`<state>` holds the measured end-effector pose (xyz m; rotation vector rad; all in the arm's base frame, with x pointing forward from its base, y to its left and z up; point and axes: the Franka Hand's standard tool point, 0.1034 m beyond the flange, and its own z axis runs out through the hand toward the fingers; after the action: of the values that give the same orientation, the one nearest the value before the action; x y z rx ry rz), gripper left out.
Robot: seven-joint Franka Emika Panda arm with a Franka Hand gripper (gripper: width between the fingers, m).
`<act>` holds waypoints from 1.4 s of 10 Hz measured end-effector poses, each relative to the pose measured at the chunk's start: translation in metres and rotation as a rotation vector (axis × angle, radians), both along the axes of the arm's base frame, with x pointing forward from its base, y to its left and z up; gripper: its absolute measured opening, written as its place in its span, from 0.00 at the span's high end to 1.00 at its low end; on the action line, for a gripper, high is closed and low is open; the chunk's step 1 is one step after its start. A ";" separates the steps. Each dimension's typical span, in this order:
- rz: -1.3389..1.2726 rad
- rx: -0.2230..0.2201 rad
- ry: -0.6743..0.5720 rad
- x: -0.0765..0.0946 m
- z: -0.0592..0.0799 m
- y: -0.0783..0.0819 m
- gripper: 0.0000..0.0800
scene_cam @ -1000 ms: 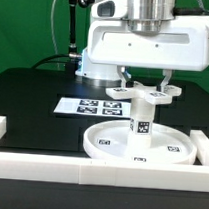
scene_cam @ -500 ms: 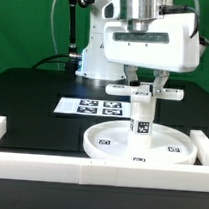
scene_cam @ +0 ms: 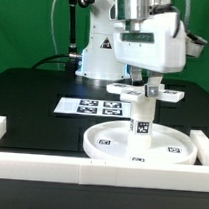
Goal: Assemble round table
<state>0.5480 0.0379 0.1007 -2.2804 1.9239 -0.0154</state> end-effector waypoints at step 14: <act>-0.495 0.139 -0.008 0.005 0.019 0.003 0.19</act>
Offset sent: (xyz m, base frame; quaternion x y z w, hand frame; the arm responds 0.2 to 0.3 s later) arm -0.0132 0.0040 -0.0138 -0.0142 0.0152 0.3190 0.9475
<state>0.5525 0.0404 0.1201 -1.6672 2.3481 0.0489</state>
